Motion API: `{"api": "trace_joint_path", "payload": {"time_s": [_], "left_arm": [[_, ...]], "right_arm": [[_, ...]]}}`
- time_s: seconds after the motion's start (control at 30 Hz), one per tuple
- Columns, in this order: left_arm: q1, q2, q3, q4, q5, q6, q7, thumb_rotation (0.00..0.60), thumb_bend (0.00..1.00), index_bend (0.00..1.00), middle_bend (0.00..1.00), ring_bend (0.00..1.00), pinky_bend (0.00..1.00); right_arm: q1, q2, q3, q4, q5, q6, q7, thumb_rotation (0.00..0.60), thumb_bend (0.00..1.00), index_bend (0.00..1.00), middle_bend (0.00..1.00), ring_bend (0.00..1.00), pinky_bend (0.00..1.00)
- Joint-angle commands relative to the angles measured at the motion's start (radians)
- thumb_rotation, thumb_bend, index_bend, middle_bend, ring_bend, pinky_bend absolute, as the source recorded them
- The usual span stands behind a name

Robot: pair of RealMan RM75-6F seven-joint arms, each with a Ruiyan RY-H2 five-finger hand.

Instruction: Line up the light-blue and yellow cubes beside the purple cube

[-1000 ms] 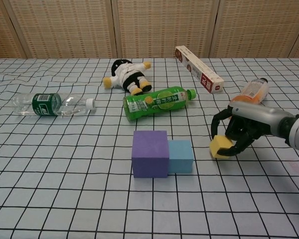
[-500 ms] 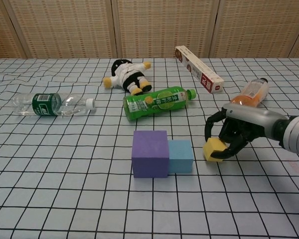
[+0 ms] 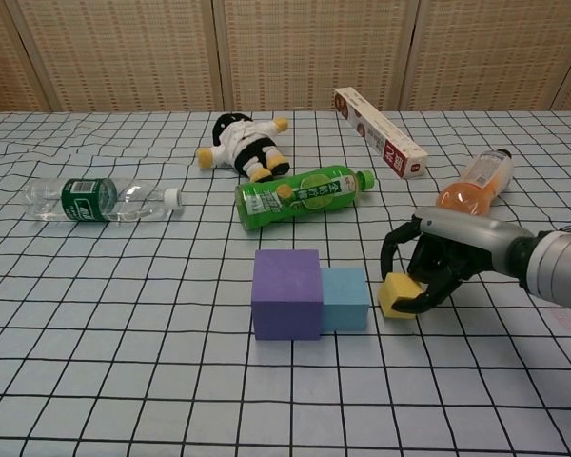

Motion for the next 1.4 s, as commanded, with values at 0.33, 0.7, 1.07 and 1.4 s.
{"api": "trace_joint_path", "payload": {"time_s": [0.33,0.7,1.07,1.4], "left_arm": [[0.000,0.000,-0.001,0.001,0.000,0.001,-0.004,0.600,0.42,0.23,0.18,0.10,0.41],[0.000,0.001,0.000,0.000,0.001,0.000,-0.003,0.600,0.42,0.23,0.18,0.10,0.41],[-0.001,0.000,0.000,0.000,0.002,-0.001,-0.003,0.600,0.42,0.23,0.18,0.10,0.41],[-0.001,0.000,0.000,-0.001,0.003,-0.001,0.001,0.600,0.42,0.23,0.18,0.10,0.41]], "right_arm": [[0.009,-0.031,0.009,0.028,0.005,-0.003,0.014,0.600,0.13,0.61,0.94,0.84,1.00],[0.016,-0.050,0.009,0.050,0.003,-0.014,0.028,0.600,0.13,0.60,0.94,0.84,1.00],[0.021,-0.023,-0.004,0.043,-0.004,-0.051,0.044,0.600,0.13,0.39,0.94,0.84,1.00],[0.015,0.007,-0.002,0.029,-0.025,-0.049,0.079,0.600,0.13,0.31,0.94,0.84,1.00]]}}
